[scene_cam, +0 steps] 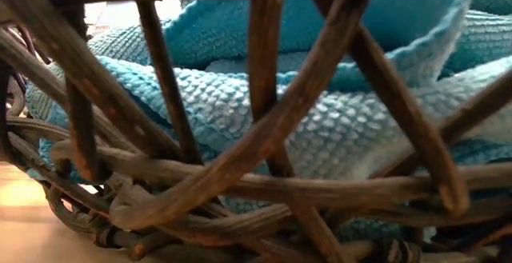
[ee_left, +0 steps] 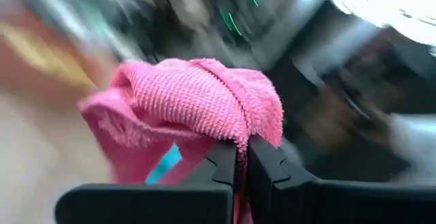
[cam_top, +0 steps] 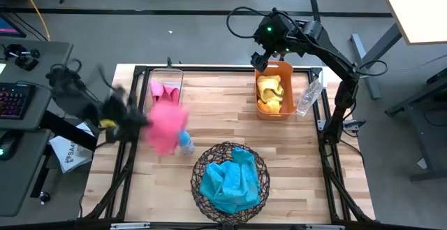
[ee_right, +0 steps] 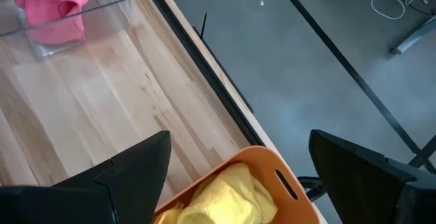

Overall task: Sort microfiber towel by color & place in baskets
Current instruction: Put the pink towel into the transparent bin

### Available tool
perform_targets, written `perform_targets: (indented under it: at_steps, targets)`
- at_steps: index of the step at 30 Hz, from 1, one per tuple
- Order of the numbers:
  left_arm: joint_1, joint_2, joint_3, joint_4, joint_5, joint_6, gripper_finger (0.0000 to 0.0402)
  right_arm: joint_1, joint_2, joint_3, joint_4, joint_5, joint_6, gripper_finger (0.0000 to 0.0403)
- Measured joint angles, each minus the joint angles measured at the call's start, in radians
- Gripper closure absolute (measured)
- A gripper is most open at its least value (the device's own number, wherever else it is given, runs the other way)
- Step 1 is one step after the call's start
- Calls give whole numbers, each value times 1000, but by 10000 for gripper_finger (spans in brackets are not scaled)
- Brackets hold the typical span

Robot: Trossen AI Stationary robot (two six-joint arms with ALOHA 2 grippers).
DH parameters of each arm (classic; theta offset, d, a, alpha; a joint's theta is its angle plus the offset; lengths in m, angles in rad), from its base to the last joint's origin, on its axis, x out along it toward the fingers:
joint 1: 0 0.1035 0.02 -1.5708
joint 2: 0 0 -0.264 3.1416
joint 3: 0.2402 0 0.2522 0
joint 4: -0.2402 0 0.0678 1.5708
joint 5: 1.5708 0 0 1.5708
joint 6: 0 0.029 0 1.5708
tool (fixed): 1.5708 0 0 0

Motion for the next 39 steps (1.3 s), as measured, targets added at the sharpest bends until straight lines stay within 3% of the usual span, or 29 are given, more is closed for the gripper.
perform_targets:
  at_steps: [4, 7, 9, 12, 15, 18, 23, 25, 28, 31, 39]
  targets:
    - [77, 1, 52, 2, -356, 343, 401, 0, 0, 0, 5, 0, 12, 57]
    - [157, -10, 51, -48, -537, 470, 401, 0, 0, 0, 5, 0, 29, 57]
    - [225, -22, 46, -139, -594, 469, 401, 0, 0, 0, 5, 0, 30, 57]
    - [342, -42, 45, -341, -591, 293, 401, 0, 0, 0, 5, 0, 54, 57]
    - [451, -58, 44, -528, -521, 94, 401, 0, 2, 0, 6, 0, 71, 57]
    - [538, -66, 21, -517, -427, 29, 401, 0, 11, 0, 12, 0, 72, 57]
    - [642, 0, -54, -35, -138, 372, 401, 0, 38, 0, 28, -3, 80, 57]
    - [698, 84, -59, 61, -63, 509, 401, 0, 52, 0, 24, -13, 81, 57]
    - [806, 186, -60, 54, 25, 639, 401, 0, 66, 0, 8, -19, 69, 57]
    - [916, 210, -58, 54, 144, 671, 401, 0, 68, -1, 2, -19, 49, 57]
    - [1210, 56, -140, 67, 407, 819, 401, -3, 47, -1, -83, 17, 52, 57]
